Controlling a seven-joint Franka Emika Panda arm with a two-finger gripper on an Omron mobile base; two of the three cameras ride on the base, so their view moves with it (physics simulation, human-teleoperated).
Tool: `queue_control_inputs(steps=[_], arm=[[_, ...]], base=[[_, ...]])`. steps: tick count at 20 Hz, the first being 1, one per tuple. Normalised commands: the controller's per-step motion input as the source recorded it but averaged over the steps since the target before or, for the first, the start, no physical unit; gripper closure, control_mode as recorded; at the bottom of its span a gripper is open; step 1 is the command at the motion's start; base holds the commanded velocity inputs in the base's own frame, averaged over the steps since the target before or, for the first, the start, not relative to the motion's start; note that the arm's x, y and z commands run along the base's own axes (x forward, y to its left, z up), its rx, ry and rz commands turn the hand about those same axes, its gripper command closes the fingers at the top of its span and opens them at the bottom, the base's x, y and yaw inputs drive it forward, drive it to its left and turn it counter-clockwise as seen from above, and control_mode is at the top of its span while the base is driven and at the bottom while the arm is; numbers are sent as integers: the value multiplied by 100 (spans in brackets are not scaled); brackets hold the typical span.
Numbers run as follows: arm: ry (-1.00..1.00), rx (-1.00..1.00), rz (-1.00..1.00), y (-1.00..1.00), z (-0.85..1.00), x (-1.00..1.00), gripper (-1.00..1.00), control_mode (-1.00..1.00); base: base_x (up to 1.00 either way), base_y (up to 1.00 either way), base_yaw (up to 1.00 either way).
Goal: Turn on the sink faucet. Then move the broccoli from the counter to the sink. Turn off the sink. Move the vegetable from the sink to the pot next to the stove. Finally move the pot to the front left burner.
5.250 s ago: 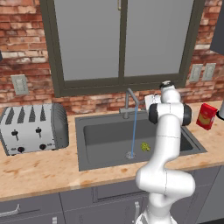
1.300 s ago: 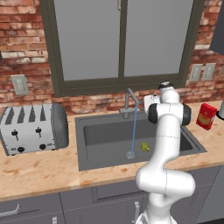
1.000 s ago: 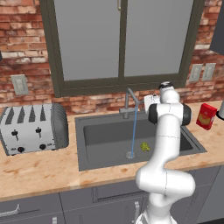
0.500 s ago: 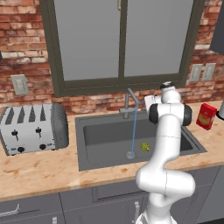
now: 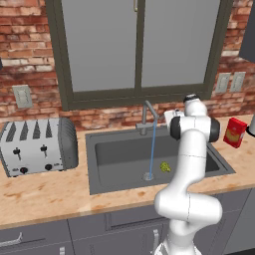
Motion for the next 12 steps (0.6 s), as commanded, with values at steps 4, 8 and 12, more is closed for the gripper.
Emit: queue_control_inputs(steps=[4,8,12], arm=[[1,2,0,14,4,-10,-100,-100],[2,2,0,14,9,-2,-100,-100],[4,2,0,3,8,0,-100,-100]], base=[[0,0,0],[0,0,0],[0,0,0]])
